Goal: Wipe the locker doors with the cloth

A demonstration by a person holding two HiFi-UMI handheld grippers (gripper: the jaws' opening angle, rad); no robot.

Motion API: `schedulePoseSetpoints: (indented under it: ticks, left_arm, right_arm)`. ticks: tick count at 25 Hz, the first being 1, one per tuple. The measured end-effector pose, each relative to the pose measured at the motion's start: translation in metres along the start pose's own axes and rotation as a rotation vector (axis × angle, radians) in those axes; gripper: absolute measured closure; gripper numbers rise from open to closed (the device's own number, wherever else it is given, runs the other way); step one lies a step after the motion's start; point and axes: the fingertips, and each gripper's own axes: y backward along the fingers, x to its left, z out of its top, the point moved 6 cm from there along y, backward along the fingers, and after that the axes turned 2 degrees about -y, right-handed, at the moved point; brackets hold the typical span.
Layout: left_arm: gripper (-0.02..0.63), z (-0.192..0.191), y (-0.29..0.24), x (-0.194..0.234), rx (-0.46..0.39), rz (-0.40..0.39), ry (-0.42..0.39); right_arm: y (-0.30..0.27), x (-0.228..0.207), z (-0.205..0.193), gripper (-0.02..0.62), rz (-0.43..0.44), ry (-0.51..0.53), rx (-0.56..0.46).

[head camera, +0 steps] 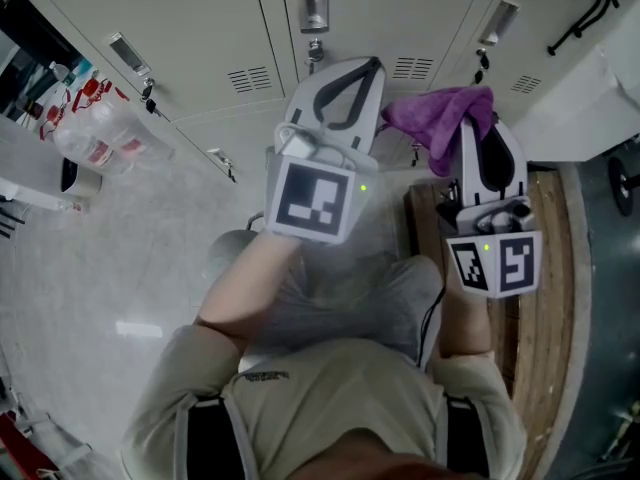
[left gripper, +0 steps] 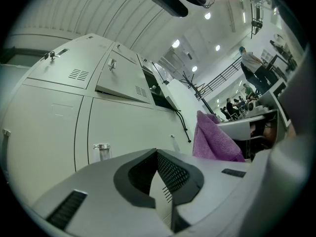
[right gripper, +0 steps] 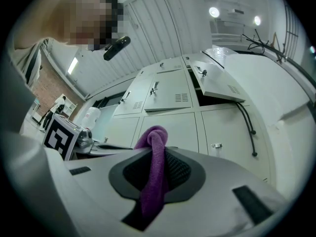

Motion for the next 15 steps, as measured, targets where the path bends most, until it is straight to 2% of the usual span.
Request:
schedulePoseSetpoints:
  ticks: [15]
  left_arm:
    - [0.604,-0.0005,-0.0011,-0.0018,0.006,-0.005,-0.007]
  right_arm:
    - [0.0015,0.0016,0.0027,0.545,0.004,-0.005,-0.008]
